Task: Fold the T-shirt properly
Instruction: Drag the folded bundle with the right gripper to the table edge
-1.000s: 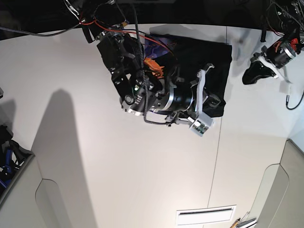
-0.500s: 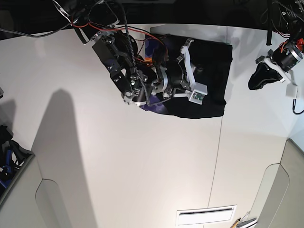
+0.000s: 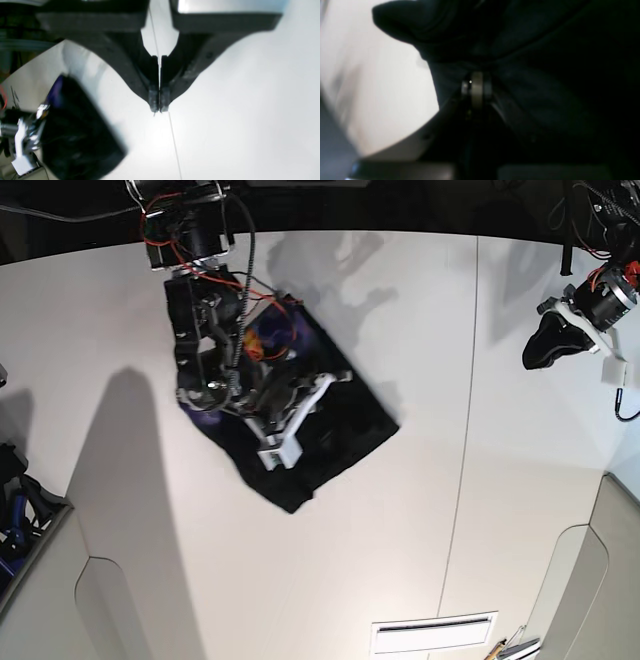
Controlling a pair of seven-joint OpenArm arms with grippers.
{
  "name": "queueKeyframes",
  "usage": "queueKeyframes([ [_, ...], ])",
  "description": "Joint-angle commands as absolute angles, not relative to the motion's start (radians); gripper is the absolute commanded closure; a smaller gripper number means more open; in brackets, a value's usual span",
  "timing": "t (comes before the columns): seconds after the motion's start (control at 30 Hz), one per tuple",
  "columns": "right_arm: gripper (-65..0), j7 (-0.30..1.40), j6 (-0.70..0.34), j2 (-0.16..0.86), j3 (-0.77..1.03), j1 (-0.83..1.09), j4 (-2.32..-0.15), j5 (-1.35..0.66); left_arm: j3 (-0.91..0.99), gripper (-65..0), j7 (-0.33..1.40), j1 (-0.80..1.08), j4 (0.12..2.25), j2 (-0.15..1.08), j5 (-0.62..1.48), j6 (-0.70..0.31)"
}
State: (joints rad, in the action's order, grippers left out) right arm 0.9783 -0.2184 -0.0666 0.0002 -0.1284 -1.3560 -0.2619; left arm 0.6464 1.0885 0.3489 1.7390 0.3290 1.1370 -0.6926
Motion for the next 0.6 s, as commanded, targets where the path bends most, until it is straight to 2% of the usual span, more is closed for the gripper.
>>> queueKeyframes([
  [0.0, 0.0, 1.025, -0.186, -0.058, 0.059, -0.11, -1.378, -0.188, 0.652, -3.1, 1.074, 0.345, 1.755, 0.347, 1.159, -0.698],
  [0.23, 0.0, 1.033, -0.233, -0.039, 0.387, -0.002, -1.559, -0.202, 0.652, -3.1, 1.074, 0.344, 1.755, 0.347, 1.164, -0.698],
  [0.4, 0.0, 1.026, -0.232, 0.024, 0.474, 0.055, -1.587, -0.233, 0.652, -3.1, 1.074, 0.344, 1.755, 0.347, 1.164, -0.698],
  [0.57, 0.0, 0.993, -0.232, 0.044, 0.507, 0.05, -1.595, -0.304, 0.652, -3.1, 1.073, 0.344, 1.755, 0.347, 1.172, -0.698],
])
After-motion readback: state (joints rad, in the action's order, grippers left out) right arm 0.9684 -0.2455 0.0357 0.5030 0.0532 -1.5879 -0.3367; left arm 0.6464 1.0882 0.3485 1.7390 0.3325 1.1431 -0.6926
